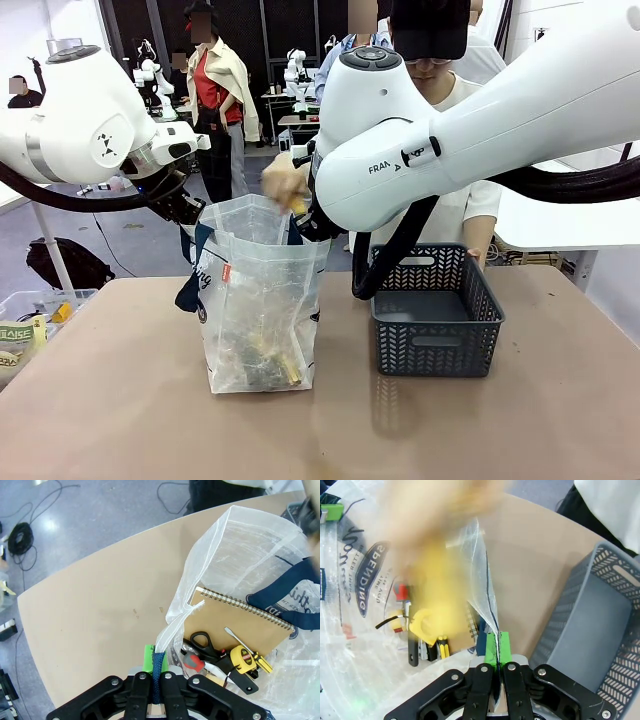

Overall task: Transfer purchased items from the store into the shopping bag.
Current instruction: Move the Reusable shopping bag to the right side of the table.

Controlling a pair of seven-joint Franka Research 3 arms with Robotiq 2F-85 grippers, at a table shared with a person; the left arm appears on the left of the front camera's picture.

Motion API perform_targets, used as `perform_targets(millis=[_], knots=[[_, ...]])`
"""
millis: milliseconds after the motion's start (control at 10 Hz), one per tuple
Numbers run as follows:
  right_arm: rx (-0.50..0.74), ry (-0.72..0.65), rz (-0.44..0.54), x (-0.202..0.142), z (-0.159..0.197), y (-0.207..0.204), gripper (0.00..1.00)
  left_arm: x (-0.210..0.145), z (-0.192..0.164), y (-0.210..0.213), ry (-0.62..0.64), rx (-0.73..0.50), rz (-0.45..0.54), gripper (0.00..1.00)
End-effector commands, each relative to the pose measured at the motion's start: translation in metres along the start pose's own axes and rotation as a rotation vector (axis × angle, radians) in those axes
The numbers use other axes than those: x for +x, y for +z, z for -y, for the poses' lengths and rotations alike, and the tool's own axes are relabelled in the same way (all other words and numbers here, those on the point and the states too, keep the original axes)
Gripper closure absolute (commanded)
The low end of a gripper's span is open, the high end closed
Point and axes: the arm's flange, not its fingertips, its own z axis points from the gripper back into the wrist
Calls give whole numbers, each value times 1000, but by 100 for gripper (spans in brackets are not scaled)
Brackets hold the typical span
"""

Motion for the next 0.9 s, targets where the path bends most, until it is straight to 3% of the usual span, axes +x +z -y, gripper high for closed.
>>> perform_targets(millis=[0, 600, 800], knots=[[3, -1, -2, 0, -1, -1, 100, 0, -2, 2, 3, 4, -2, 100], [0, 0, 0, 0, 0, 0, 100, 0, -2, 2, 3, 4, -2, 100], [12, 154, -14, 3, -21, -1, 100, 3, 4, -5, 11, -53, -10, 100]])
